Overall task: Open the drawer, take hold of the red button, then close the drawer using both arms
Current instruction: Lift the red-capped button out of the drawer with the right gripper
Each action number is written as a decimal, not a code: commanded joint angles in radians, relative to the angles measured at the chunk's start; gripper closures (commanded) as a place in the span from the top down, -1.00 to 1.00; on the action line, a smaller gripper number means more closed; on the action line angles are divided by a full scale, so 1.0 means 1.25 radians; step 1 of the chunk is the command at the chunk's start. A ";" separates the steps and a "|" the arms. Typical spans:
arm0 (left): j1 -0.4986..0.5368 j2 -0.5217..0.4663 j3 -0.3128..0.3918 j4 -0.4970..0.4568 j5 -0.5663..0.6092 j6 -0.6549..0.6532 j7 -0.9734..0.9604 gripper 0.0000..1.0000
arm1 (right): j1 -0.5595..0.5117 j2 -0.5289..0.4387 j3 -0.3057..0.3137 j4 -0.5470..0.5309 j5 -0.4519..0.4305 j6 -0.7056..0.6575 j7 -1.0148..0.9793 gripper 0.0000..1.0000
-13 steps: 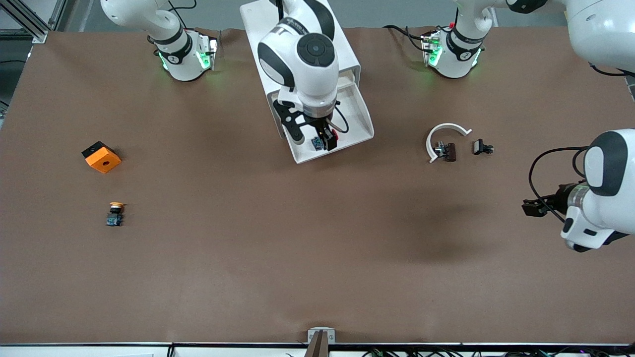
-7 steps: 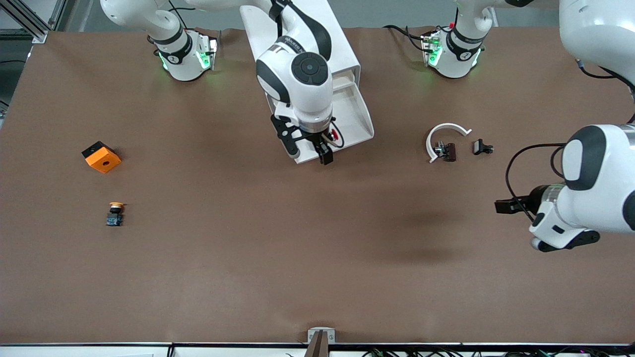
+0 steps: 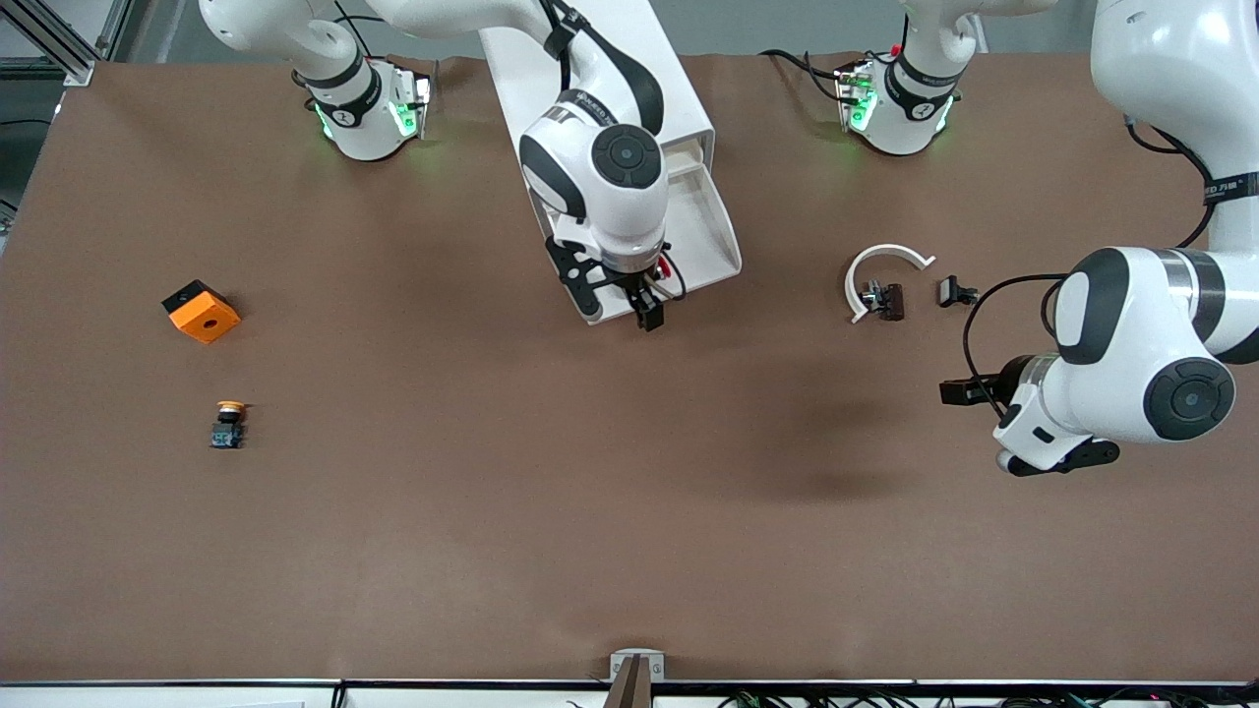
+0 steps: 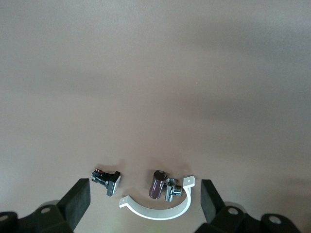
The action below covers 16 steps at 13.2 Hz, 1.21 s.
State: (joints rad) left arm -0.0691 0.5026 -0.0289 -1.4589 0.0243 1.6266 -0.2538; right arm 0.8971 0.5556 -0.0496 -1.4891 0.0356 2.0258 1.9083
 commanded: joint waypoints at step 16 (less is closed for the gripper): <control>-0.002 -0.031 -0.033 -0.067 -0.010 0.015 -0.017 1.00 | 0.027 -0.006 0.002 -0.027 -0.005 -0.006 0.009 0.27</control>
State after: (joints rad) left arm -0.0760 0.4951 -0.0657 -1.5078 0.0242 1.6274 -0.2692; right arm 0.9197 0.5562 -0.0455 -1.5151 0.0356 2.0232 1.9085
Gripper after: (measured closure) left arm 0.000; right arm 0.269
